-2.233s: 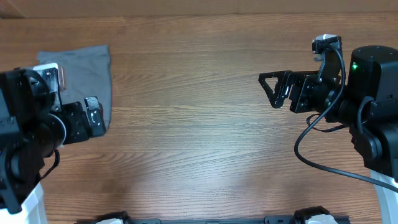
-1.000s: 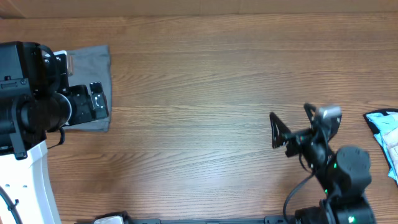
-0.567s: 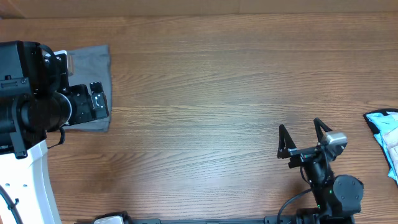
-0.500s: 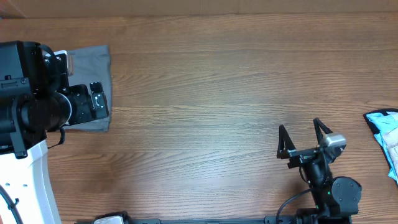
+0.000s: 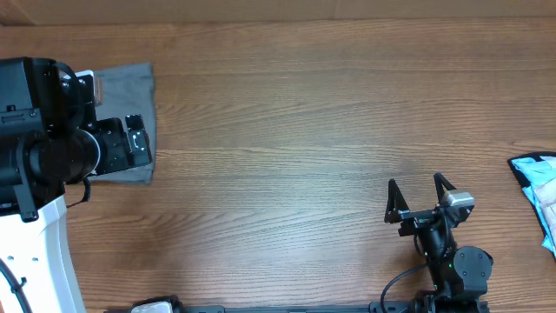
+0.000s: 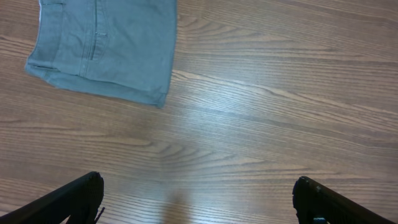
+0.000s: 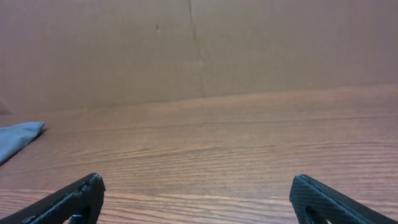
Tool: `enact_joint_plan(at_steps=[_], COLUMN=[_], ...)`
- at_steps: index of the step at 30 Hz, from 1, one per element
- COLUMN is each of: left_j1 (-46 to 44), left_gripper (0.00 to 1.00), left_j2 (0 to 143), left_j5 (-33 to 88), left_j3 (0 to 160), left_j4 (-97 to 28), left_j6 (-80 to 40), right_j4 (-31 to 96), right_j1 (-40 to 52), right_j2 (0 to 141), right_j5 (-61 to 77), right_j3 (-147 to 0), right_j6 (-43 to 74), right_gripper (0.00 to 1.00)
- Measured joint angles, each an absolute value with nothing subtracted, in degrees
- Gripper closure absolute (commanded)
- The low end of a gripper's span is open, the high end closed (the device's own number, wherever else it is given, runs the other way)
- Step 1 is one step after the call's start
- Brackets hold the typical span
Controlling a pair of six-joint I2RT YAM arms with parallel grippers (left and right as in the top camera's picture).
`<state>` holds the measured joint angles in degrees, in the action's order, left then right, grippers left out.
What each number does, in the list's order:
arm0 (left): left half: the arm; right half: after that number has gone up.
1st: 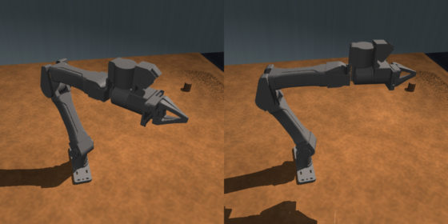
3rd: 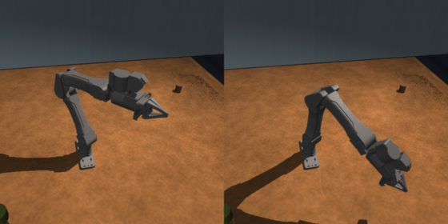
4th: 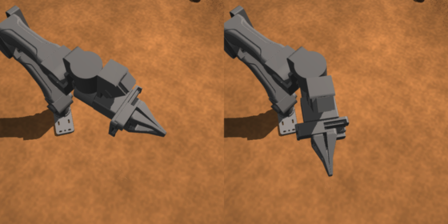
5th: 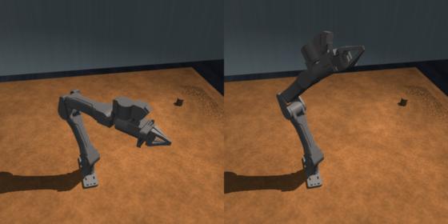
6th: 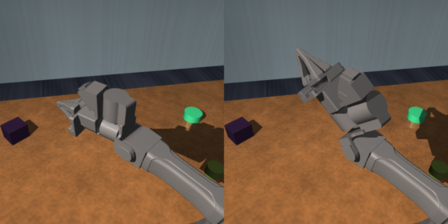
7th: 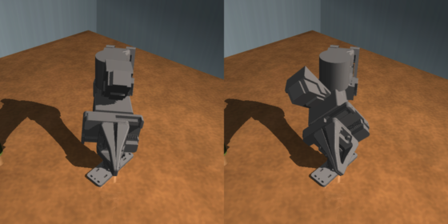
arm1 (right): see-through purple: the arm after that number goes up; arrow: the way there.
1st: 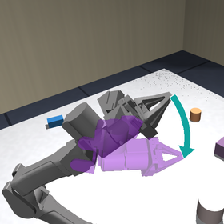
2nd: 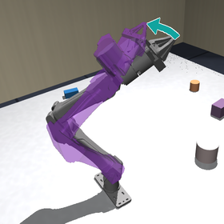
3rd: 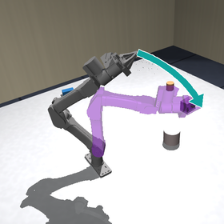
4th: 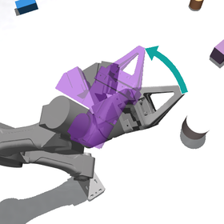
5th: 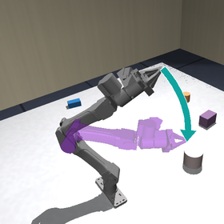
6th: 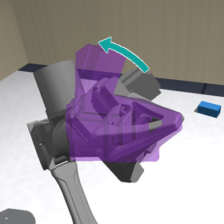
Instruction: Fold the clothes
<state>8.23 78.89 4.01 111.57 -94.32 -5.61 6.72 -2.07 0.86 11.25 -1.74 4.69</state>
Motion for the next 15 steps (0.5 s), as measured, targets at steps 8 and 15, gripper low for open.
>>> enact_joint_plan(at_steps=[8,15], left_j1=[8.23,8.23], left_gripper=[0.00,0.00], left_j2=[78.89,78.87], left_j5=[4.01,4.01], left_j3=[111.55,111.57], left_j4=[-94.32,-94.32], left_j6=[-5.61,-5.61], right_j4=[6.37,6.37], right_j1=[-2.15,-2.15], right_j2=[0.84,0.84], right_j5=[11.60,11.60], right_j3=[-1.67,-1.67], right_j6=[4.67,4.69], right_gripper=[0.00,0.00])
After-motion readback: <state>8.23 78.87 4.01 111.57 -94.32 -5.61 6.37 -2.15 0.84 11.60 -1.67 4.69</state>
